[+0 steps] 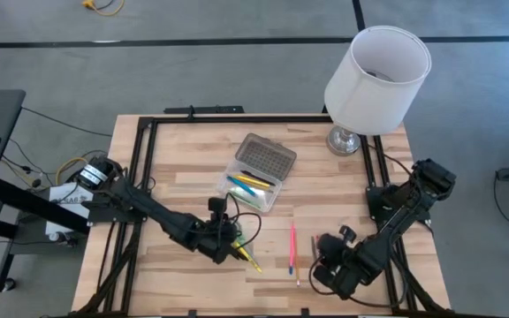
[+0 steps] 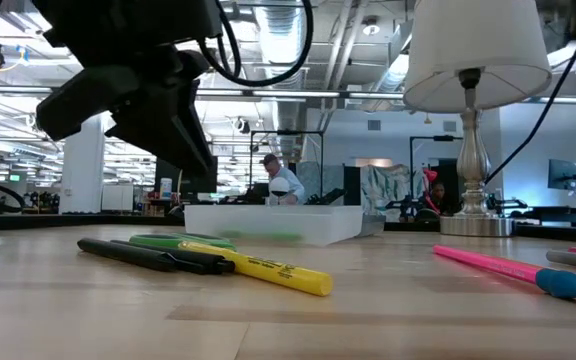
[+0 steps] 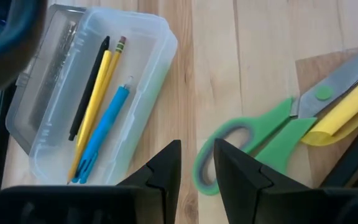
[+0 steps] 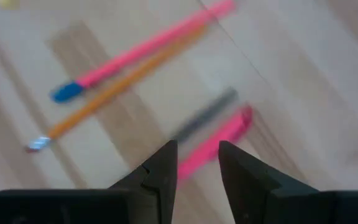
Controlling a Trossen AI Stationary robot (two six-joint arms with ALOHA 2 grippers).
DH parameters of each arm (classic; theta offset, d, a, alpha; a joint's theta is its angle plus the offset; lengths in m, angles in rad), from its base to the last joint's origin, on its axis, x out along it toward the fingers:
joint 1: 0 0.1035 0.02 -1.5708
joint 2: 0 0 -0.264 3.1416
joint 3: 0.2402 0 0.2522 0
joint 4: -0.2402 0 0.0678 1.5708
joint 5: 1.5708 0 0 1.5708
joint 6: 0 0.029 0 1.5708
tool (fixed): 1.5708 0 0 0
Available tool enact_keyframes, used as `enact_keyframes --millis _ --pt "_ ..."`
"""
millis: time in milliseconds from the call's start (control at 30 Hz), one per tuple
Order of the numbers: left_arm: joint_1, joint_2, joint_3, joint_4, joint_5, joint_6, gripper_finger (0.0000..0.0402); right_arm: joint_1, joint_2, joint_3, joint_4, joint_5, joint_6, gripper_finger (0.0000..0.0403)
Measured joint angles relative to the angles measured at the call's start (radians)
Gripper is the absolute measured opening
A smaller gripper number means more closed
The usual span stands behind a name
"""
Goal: Pick & place school supplies into a supply box
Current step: Put the pink pen into the gray supply box
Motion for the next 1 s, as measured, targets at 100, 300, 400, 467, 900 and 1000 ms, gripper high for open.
enact_keyframes --millis 100,300,400,467,900,1000 --pt "-0.008 0.000 0.000 -0.005 -0.003 0.005 0.0091 0.005 0.000 -0.011 0.011 -0.071 0.078 0.0111" --pt "-0.008 0.000 0.000 -0.010 -0.006 0.013 0.0091 0.006 0.000 -0.014 0.059 -0.084 0.114 0.0111" --pt "-0.007 0.000 0.000 -0.016 -0.024 0.016 0.0091 0.005 0.010 -0.013 0.076 -0.084 0.121 0.0111" --pt "-0.007 0.000 0.000 -0.024 -0.030 0.017 0.0091 0.006 0.025 -0.014 0.080 -0.086 0.122 0.0111" --pt "-0.008 0.000 0.000 -0.032 -0.030 0.016 0.0091 0.006 0.098 -0.013 0.095 -0.139 0.128 0.0111" --pt "-0.008 0.000 0.000 -0.032 -0.030 0.016 0.0091 0.003 0.098 -0.013 0.093 -0.137 0.129 0.0111"
